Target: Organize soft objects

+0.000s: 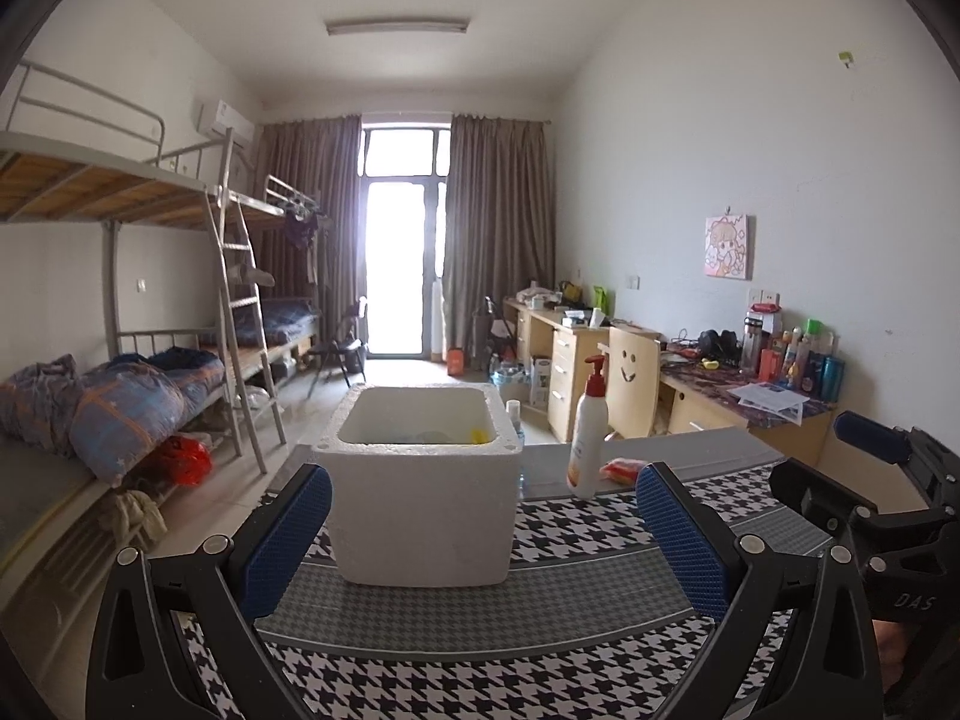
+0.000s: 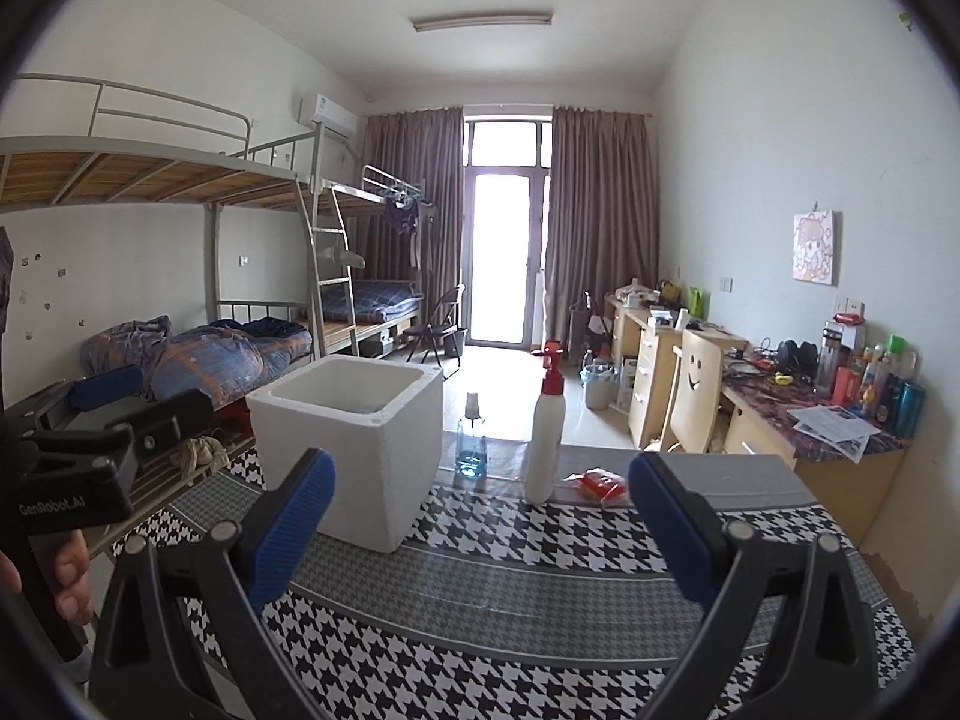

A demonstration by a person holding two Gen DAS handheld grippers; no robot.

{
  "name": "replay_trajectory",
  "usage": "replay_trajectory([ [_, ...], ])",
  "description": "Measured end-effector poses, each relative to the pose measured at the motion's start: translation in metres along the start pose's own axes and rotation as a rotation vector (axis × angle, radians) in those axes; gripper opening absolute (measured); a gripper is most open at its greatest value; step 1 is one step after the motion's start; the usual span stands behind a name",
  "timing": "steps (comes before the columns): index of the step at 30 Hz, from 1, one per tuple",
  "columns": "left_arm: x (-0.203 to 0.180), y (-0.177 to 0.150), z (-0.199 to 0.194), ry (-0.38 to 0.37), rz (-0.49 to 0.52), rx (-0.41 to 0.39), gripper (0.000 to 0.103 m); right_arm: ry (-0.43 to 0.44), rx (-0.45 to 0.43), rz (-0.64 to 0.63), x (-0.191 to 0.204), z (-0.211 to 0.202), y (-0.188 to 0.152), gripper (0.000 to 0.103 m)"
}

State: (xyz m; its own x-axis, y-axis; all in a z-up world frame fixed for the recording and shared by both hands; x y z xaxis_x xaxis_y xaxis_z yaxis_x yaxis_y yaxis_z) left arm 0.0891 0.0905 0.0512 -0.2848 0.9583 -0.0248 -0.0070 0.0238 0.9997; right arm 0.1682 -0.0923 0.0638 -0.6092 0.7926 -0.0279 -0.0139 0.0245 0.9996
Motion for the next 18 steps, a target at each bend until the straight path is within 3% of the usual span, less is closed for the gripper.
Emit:
replay_trajectory([
  [18, -0.004, -0.019, -0.017, 0.011, -0.011, -0.009, 0.102, 0.012, -0.002, -0.008, -0.001, -0.024, -0.023, 0.1],
])
Point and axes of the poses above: each gripper's, at about its wrist camera, not at the fingertips, and z roughly the way its jaws point, x to its left, y to its top, the point moved 3 cm from there along z, roughly the way its jaws point, and after that the axes turned 13 degrees about -x, right-handed, at the moved point
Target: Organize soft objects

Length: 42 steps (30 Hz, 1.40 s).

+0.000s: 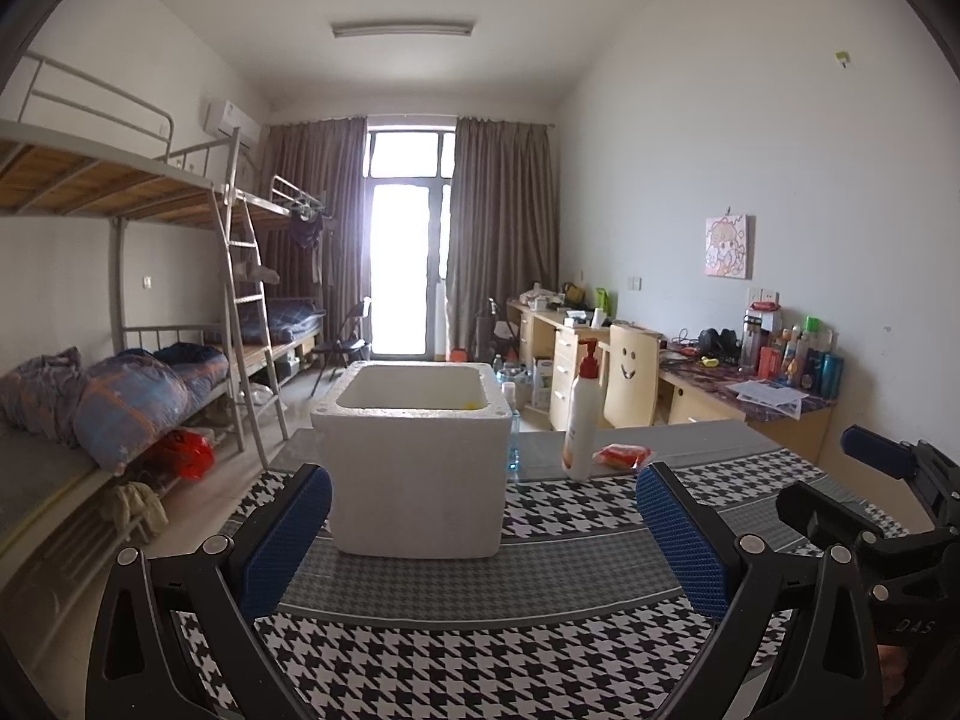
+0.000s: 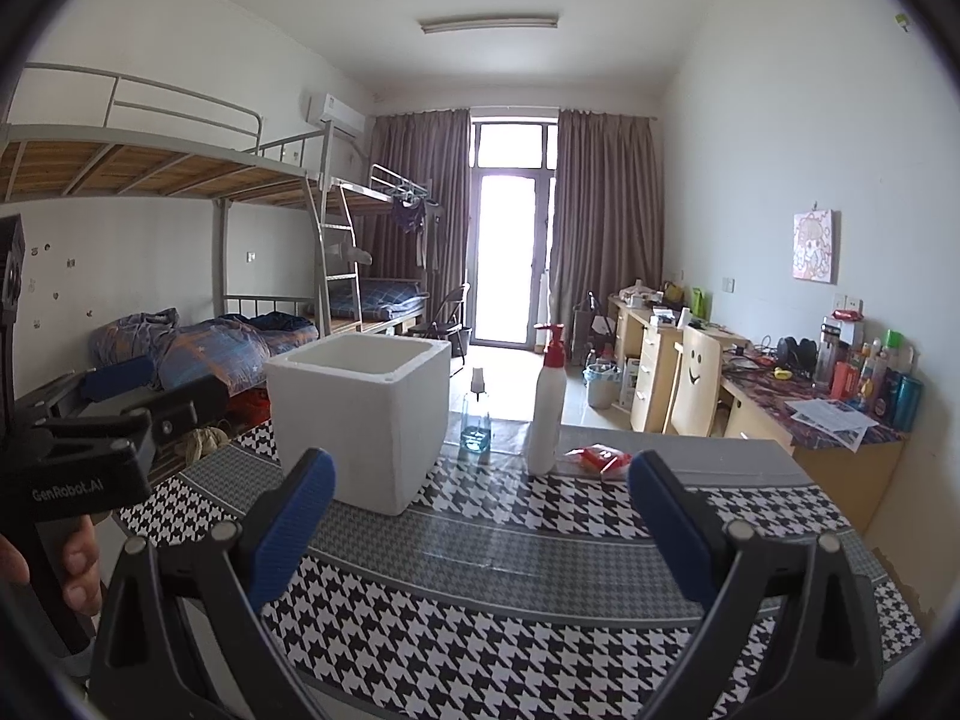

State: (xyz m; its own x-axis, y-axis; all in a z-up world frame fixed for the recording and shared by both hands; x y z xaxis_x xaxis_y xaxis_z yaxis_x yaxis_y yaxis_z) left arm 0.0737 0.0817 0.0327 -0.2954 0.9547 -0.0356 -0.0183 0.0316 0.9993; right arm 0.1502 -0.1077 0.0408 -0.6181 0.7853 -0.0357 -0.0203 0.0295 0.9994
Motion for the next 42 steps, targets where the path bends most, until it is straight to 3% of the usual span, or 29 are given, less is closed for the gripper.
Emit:
replay_trajectory([
  [24, -0.005, -0.031, -0.006, -0.002, 0.006, 0.046, 0.102, -0.039, 0.023, 0.02, -0.006, -0.015, -0.039, 0.1],
  [42, -0.008, -0.038, -0.015, -0.032, 0.018, 0.054, 0.102, -0.056, 0.036, 0.061, -0.01, -0.022, -0.046, 0.1],
])
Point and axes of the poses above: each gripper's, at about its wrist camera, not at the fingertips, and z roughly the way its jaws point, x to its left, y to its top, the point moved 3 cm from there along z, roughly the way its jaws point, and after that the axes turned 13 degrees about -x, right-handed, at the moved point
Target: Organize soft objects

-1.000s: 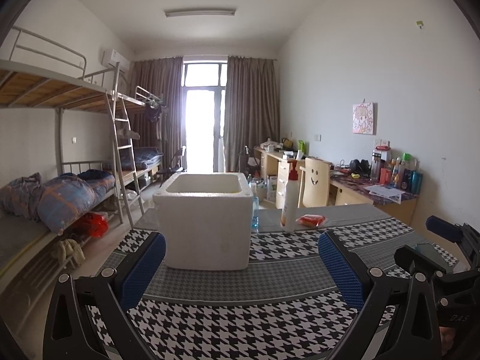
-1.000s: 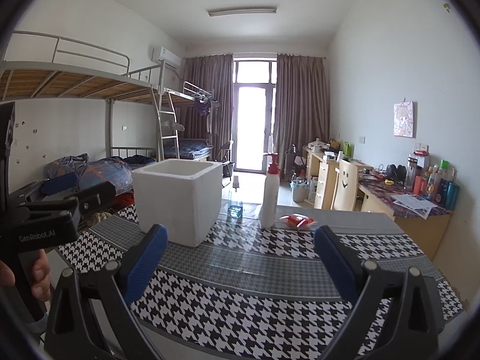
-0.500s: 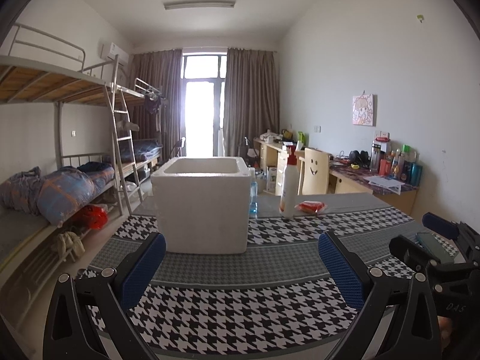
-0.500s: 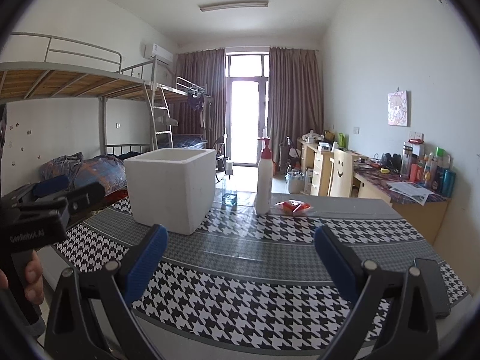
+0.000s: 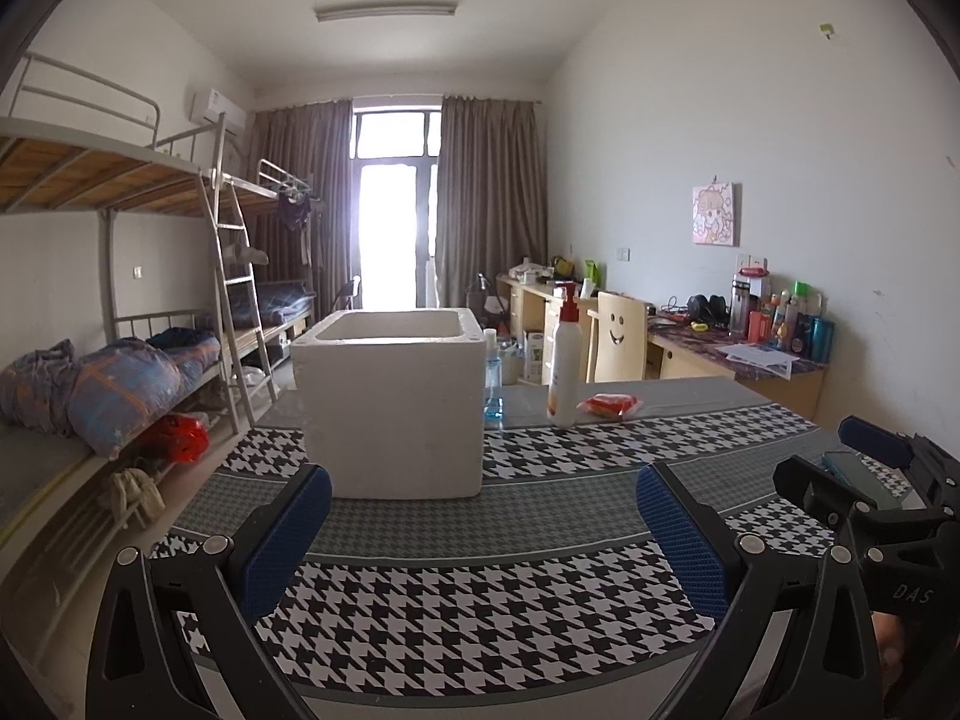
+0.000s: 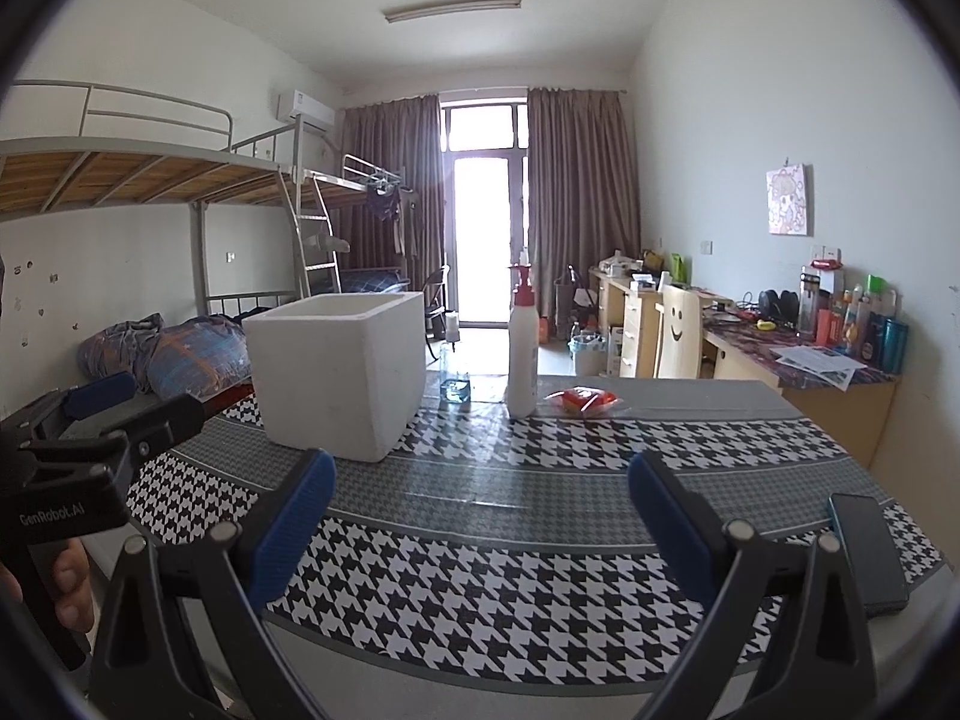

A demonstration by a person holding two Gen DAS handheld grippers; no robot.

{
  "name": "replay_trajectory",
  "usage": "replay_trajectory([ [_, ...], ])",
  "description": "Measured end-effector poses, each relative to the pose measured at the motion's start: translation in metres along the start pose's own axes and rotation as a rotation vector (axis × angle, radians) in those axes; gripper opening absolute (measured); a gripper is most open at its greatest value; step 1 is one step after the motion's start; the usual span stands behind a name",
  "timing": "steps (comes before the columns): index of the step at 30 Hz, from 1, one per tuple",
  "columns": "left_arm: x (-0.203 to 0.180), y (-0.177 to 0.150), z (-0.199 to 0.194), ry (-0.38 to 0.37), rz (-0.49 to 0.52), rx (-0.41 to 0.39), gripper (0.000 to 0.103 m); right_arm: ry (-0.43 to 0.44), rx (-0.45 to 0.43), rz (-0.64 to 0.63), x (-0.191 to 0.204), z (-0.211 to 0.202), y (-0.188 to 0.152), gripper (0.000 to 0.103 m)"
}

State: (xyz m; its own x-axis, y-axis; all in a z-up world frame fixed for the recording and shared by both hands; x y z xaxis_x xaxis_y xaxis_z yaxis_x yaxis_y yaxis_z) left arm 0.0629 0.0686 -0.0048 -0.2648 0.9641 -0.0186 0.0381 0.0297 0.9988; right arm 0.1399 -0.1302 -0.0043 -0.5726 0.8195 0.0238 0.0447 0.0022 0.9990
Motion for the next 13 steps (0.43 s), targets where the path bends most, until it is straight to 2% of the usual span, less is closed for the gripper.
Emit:
replay_trajectory([
  [13, 0.0012, -0.0017, -0.0019, 0.0, 0.002, 0.004, 0.102, 0.01, 0.0, -0.011, 0.0034, -0.002, -0.0003, 0.1],
])
Point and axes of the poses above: each gripper's, at about its wrist camera, not at the fingertips, and z roughly the way its jaws point, x to its left, y to its top, the point moved 3 cm from there along z, roughly the way its jaws point, and after that the axes turned 13 degrees about -x, right-handed, at the moved point
